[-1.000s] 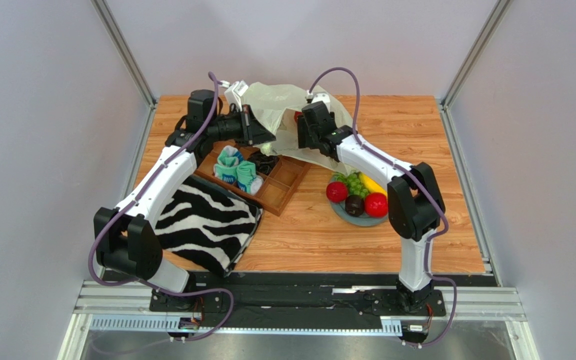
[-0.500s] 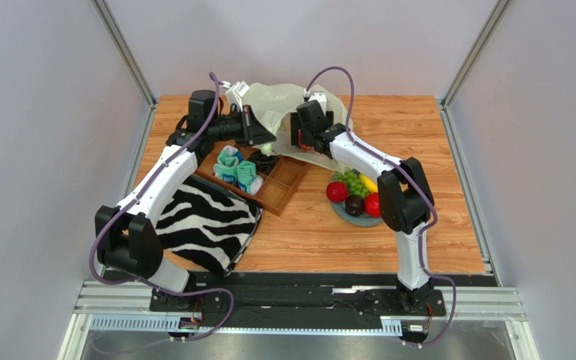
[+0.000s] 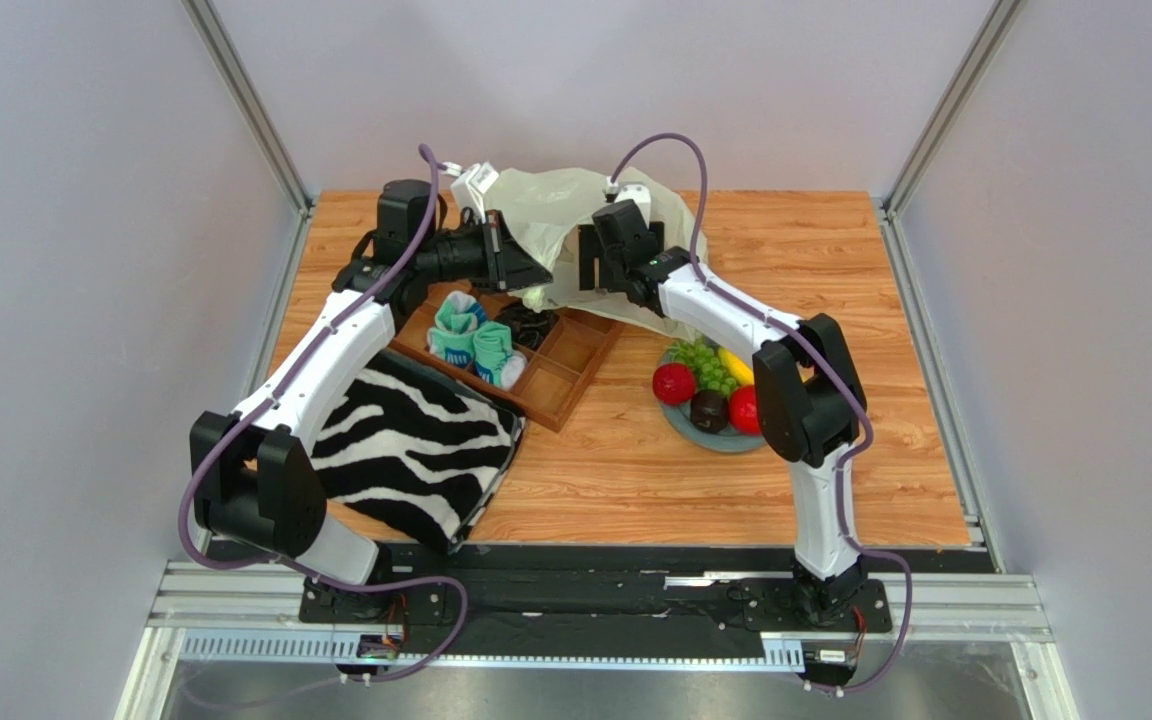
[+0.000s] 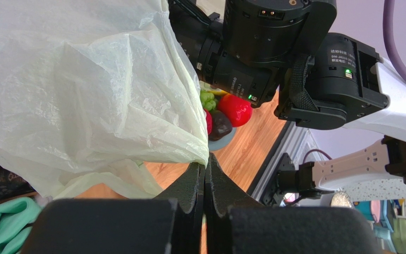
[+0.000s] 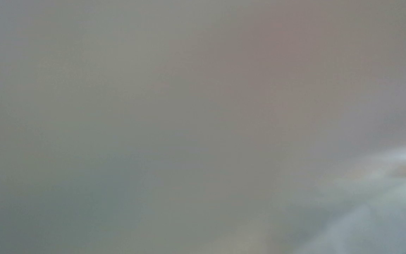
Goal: Place the fruits into the plastic bag
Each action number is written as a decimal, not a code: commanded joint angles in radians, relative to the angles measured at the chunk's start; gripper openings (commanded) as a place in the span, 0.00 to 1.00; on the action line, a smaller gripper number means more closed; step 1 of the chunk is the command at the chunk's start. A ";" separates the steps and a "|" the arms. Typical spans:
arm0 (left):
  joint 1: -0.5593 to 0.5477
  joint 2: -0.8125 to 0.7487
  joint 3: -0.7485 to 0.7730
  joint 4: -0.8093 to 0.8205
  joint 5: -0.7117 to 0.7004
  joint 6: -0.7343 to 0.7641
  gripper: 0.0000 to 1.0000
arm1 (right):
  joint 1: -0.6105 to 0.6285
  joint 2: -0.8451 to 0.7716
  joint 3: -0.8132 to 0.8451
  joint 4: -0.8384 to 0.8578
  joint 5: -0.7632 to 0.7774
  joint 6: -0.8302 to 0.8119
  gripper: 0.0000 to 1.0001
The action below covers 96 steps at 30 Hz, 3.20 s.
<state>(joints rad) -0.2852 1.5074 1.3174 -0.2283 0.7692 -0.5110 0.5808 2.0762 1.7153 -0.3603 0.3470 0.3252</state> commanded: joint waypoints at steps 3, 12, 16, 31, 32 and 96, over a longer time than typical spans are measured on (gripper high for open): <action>0.006 0.001 0.039 0.014 0.016 0.000 0.00 | 0.013 -0.142 -0.101 0.087 -0.098 -0.003 0.81; 0.006 -0.001 0.039 0.012 0.010 0.003 0.00 | 0.091 -0.440 -0.301 0.119 -0.123 -0.052 0.80; 0.006 -0.003 0.039 0.009 0.007 0.005 0.00 | 0.109 -0.557 -0.384 0.103 -0.129 -0.034 0.80; 0.006 0.001 0.037 0.007 0.002 0.008 0.00 | 0.139 -0.777 -0.703 -0.075 -0.046 0.063 0.79; 0.006 0.001 0.037 0.006 -0.001 0.009 0.00 | 0.139 -0.783 -0.717 -0.077 -0.042 0.064 0.79; 0.006 0.013 0.037 0.006 0.005 0.005 0.00 | 0.148 -0.568 -0.605 -0.129 0.046 -0.020 0.42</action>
<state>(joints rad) -0.2852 1.5116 1.3174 -0.2298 0.7578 -0.5106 0.6827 1.6051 1.0691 -0.5179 0.3912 0.3431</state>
